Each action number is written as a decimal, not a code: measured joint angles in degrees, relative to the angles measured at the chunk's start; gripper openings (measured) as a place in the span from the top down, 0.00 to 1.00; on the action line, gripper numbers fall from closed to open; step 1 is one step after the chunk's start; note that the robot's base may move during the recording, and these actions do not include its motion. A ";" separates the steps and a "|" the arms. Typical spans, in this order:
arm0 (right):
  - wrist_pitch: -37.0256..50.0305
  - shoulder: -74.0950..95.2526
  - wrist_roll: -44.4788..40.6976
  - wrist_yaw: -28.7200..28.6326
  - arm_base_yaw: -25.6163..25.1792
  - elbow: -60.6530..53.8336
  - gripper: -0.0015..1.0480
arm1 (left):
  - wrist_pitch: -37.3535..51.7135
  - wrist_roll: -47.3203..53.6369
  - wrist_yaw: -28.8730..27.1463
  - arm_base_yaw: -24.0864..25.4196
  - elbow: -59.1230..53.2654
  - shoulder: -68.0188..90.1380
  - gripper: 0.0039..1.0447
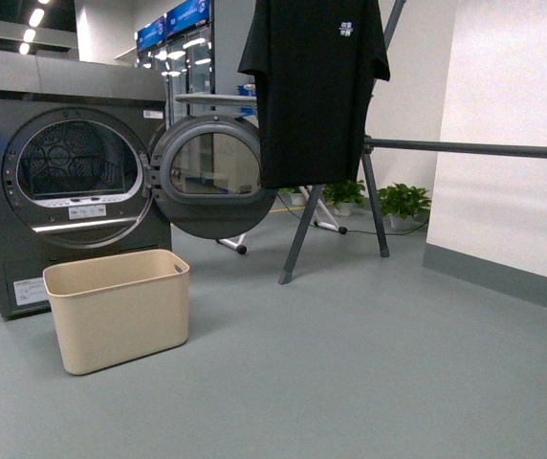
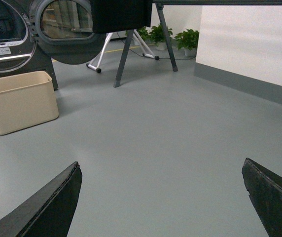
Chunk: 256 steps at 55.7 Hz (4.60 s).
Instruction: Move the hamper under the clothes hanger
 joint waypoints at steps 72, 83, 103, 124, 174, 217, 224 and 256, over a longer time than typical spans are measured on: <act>0.07 0.00 0.00 -0.24 0.00 0.00 0.08 | 0.00 0.00 -0.13 0.00 0.00 0.04 0.06; 0.02 0.00 0.02 -0.04 0.04 -0.02 0.08 | 0.00 0.02 0.00 0.00 0.00 0.11 0.06; 0.04 0.00 0.02 -0.07 0.04 -0.02 0.08 | 0.00 0.02 0.00 0.00 0.00 0.04 0.06; 0.04 0.00 0.02 -0.02 0.04 0.00 0.08 | 0.00 0.02 0.00 0.00 0.00 -0.02 0.06; 0.00 0.00 0.02 0.17 -0.02 0.00 0.08 | 0.00 0.00 0.04 -0.02 0.00 0.17 0.06; 0.02 0.00 0.00 -0.02 0.07 -0.02 0.08 | 0.00 0.00 0.00 0.09 -0.02 0.02 0.06; 0.02 0.00 0.00 -0.02 0.07 -0.02 0.08 | 0.00 0.02 0.00 0.09 -0.02 0.02 0.06; 10.21 50.40 1.92 -8.11 -3.58 19.78 0.08 | 5.22 -1.97 -12.92 1.38 25.22 54.25 0.06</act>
